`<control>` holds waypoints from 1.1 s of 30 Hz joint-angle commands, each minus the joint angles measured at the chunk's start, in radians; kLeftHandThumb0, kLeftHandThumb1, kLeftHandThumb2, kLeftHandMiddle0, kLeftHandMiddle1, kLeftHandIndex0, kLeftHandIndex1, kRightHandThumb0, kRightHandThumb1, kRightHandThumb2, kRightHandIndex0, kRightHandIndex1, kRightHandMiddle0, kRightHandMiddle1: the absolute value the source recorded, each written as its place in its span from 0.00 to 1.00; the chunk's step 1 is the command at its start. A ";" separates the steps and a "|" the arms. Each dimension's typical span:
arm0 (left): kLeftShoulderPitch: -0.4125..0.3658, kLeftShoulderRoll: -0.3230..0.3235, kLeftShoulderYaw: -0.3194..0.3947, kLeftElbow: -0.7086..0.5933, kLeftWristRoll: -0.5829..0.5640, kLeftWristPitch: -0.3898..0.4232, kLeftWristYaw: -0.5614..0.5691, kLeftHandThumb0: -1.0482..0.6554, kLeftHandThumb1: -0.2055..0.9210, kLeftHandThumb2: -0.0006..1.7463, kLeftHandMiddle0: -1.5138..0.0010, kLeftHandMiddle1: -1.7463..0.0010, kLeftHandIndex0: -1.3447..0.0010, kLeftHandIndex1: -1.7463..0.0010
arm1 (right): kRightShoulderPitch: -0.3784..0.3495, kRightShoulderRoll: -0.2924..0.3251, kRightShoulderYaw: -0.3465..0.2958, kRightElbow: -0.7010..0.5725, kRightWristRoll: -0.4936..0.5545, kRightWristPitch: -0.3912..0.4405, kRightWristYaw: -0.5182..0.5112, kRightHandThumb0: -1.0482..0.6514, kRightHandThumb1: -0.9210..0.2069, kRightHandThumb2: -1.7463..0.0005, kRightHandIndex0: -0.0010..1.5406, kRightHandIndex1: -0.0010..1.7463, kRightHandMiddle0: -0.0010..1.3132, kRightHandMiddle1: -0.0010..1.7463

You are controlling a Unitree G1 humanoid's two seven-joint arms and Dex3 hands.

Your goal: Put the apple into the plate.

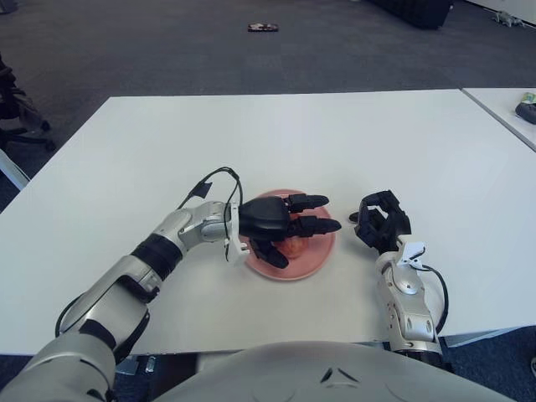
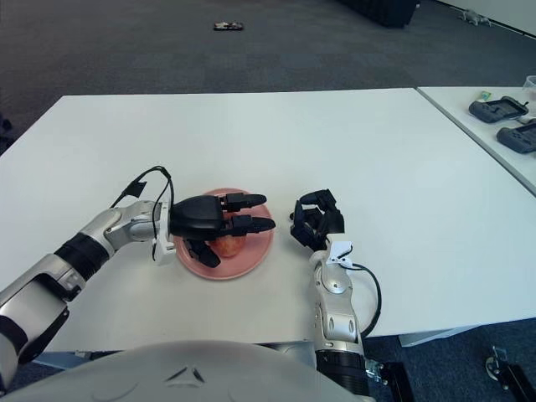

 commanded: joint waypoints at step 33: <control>0.296 -0.138 0.392 -0.328 -0.905 0.358 -0.020 0.00 1.00 0.53 1.00 1.00 1.00 1.00 | -0.018 -0.005 -0.002 0.019 0.009 -0.017 0.012 0.39 0.26 0.47 0.38 0.83 0.28 1.00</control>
